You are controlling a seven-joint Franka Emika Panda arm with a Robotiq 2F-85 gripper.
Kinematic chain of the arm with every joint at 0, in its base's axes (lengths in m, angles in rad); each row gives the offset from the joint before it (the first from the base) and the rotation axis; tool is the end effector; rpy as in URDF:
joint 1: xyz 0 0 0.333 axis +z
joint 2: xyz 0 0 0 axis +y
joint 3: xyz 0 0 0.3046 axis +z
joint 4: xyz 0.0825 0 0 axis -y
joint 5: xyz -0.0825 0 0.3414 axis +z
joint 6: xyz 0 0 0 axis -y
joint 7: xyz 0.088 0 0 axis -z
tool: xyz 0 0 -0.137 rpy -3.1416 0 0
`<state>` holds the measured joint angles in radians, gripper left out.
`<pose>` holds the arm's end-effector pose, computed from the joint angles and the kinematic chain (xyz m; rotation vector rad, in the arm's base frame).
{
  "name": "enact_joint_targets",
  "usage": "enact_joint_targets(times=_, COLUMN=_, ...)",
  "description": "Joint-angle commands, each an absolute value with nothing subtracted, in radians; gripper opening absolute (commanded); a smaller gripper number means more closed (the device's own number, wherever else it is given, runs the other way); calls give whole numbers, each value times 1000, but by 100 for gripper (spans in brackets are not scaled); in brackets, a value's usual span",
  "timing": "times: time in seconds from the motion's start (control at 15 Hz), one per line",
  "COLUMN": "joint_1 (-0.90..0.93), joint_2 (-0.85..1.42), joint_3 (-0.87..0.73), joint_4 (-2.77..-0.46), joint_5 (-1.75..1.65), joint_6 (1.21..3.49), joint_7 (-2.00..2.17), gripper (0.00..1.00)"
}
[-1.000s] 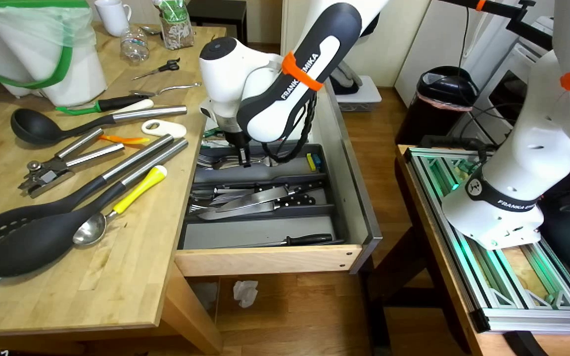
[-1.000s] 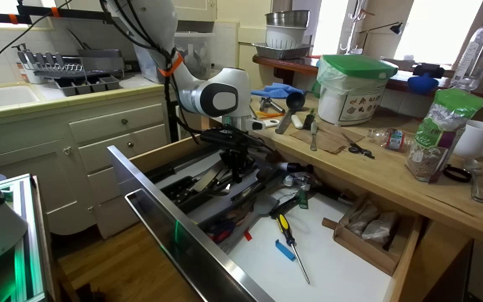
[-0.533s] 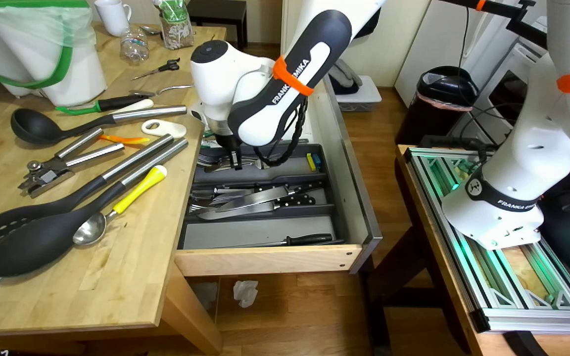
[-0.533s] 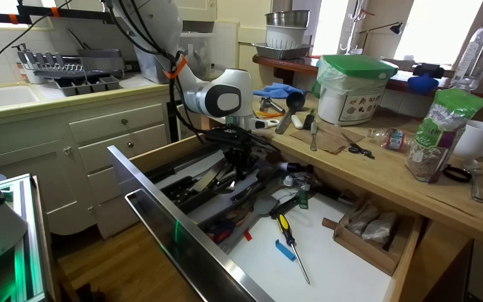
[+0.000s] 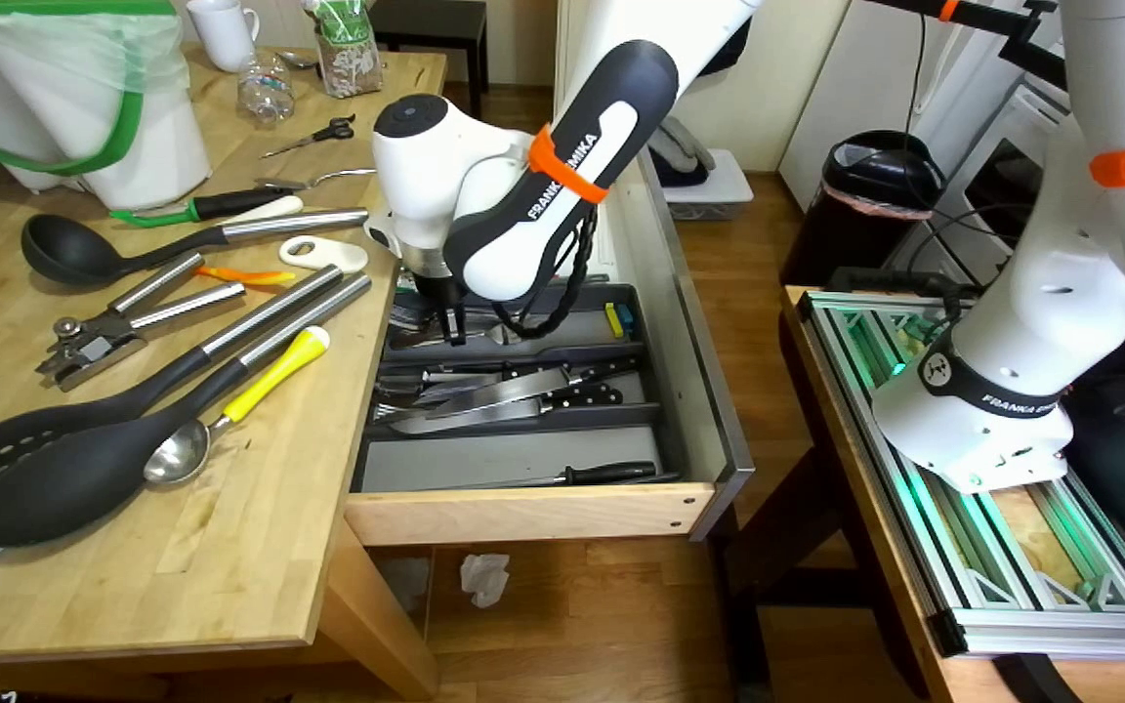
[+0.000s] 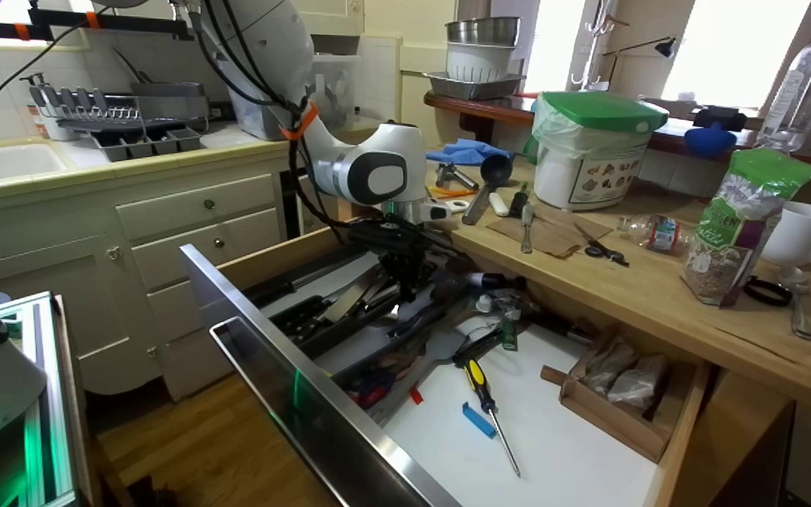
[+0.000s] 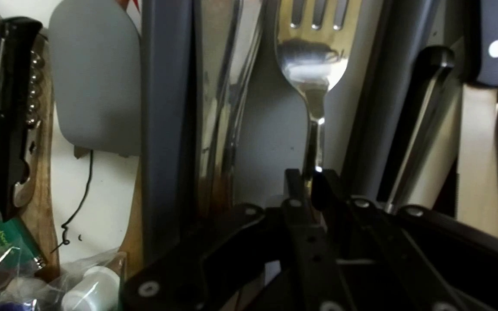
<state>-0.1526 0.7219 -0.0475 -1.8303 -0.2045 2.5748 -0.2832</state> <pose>0.6008 -0.1207 0.1346 2.9711 0.3988 -0.0204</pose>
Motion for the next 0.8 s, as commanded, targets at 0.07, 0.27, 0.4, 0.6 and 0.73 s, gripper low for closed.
enact_joint_targets(times=0.07, joint_1=-169, joint_2=757, joint_3=-32, joint_4=-1802, joint_5=-184, joint_6=2625, joint_7=-300, gripper=4)
enact_joint_targets(times=0.27, joint_1=-167, joint_2=766, joint_3=-37, joint_4=-1798, joint_5=-183, joint_6=2638, joint_7=-289, gripper=4)
enact_joint_targets(times=0.4, joint_1=-169, joint_2=773, joint_3=-37, joint_4=-1791, joint_5=-178, joint_6=2638, joint_7=-282, gripper=21)
enact_joint_targets(times=0.6, joint_1=-165, joint_2=773, joint_3=-40, joint_4=-1788, joint_5=-174, joint_6=2628, joint_7=-271, gripper=54)
enact_joint_targets(times=0.73, joint_1=-155, joint_2=756, joint_3=-45, joint_4=-1802, joint_5=-170, joint_6=2613, joint_7=-255, gripper=68)
